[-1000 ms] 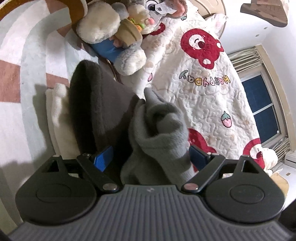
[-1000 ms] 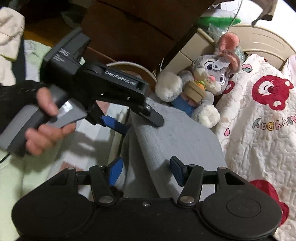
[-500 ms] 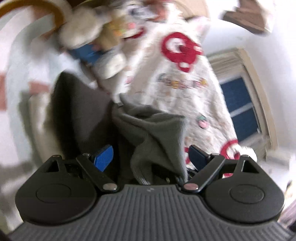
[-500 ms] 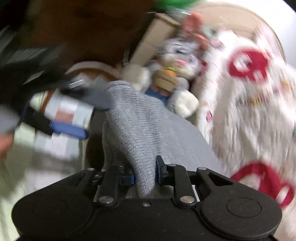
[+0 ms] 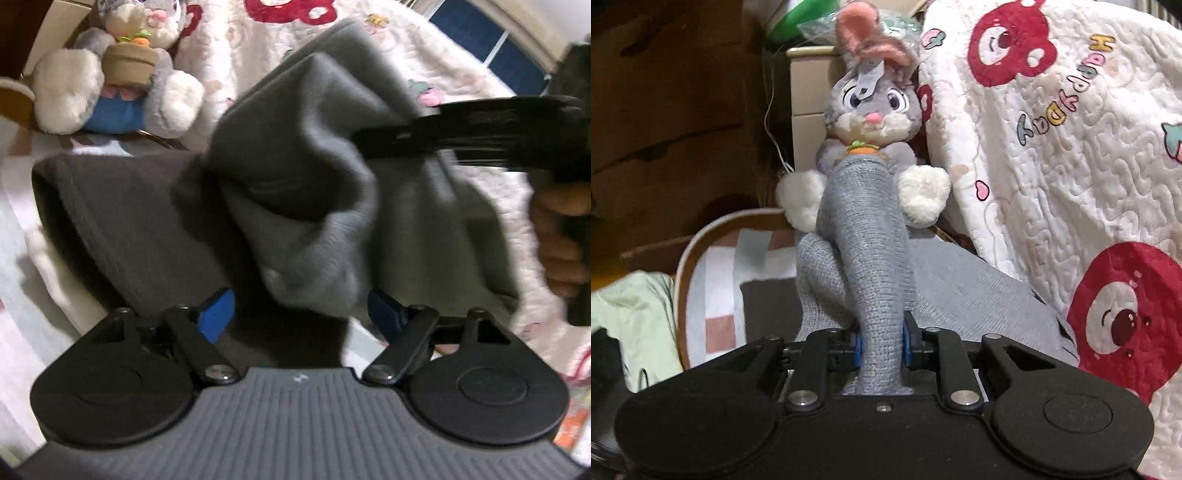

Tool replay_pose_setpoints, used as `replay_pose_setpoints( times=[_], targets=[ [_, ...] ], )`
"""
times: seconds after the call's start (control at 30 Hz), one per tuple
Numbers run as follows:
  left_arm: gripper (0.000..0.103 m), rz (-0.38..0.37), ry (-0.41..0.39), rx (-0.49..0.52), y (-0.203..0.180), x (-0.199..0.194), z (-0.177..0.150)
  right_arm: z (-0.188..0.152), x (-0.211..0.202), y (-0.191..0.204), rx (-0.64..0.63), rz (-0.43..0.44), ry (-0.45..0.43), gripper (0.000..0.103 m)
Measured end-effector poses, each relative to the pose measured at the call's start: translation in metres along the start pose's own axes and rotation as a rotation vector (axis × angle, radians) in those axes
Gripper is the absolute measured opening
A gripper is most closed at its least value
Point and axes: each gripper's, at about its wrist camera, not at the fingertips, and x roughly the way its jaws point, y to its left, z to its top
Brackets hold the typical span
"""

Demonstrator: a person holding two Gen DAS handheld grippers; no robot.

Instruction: Fold clothes

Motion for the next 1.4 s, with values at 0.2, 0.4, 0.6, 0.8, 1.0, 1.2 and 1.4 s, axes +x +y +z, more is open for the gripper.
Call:
replay_pose_setpoints(
  times=[0.2, 0.4, 0.6, 0.8, 1.0, 1.2, 1.4],
  targets=[
    [0.061, 0.097, -0.011, 0.023, 0.008, 0.018, 0.03, -0.009, -0.016, -0.018, 0.108, 0.121, -0.029, 0.021],
    [0.062, 0.132, 0.001, -0.055, 0.016, 0.002, 0.01, -0.042, -0.024, -0.029, 0.239, 0.329, 0.019, 0.029],
    [0.061, 0.05, 0.07, -0.221, 0.046, -0.017, 0.007, -0.091, -0.058, -0.079, 0.555, 0.37, -0.06, 0.043],
    [0.062, 0.062, 0.132, -0.423, 0.062, -0.069, 0.01, -0.133, -0.086, -0.127, 0.743, 0.284, -0.049, 0.063],
    [0.072, 0.102, 0.044, -0.401, 0.076, -0.094, 0.048, -0.178, -0.121, -0.163, 0.824, 0.211, 0.058, 0.063],
    [0.076, 0.004, -0.075, -0.48, 0.105, -0.083, 0.058, -0.214, -0.128, -0.205, 0.998, 0.202, 0.07, 0.067],
    [0.078, -0.033, 0.013, -0.473, 0.106, -0.049, 0.062, -0.223, -0.093, -0.238, 1.135, 0.322, 0.04, 0.07]
  ],
)
